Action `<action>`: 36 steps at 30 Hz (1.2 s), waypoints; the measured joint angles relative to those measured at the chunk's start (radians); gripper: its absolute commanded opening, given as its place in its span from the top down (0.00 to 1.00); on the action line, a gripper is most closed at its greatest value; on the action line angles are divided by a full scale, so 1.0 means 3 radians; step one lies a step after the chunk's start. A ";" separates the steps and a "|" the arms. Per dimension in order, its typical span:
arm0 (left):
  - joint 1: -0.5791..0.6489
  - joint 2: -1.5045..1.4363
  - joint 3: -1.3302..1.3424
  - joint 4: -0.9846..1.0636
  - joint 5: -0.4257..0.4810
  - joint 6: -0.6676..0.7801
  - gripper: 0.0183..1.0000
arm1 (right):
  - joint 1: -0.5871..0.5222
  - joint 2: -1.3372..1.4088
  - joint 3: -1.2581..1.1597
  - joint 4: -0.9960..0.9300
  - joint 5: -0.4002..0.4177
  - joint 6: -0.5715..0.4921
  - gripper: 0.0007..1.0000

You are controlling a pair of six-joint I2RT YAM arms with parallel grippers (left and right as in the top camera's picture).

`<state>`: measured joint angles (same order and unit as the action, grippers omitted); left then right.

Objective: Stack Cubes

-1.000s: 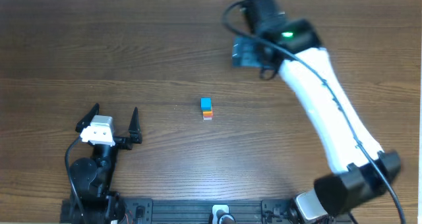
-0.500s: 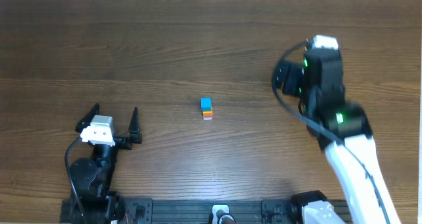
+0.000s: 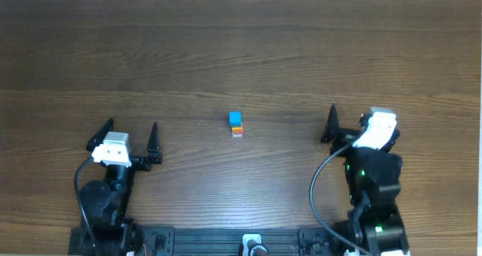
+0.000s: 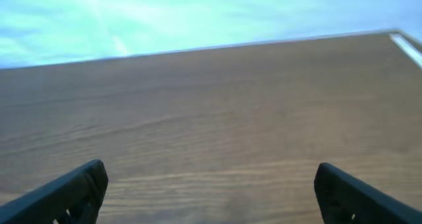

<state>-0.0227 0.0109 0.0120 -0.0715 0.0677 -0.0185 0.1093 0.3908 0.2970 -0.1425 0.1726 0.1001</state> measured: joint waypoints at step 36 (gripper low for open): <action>0.0000 0.0000 0.0000 0.0000 0.0000 0.0000 0.00 | -0.0516 -0.1250 -0.0941 0.0230 -0.0746 -0.0286 0.01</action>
<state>-0.0227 0.0109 0.0120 -0.0715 0.0677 -0.0185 -0.0456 0.0158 0.0147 -0.0734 -0.0513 0.0143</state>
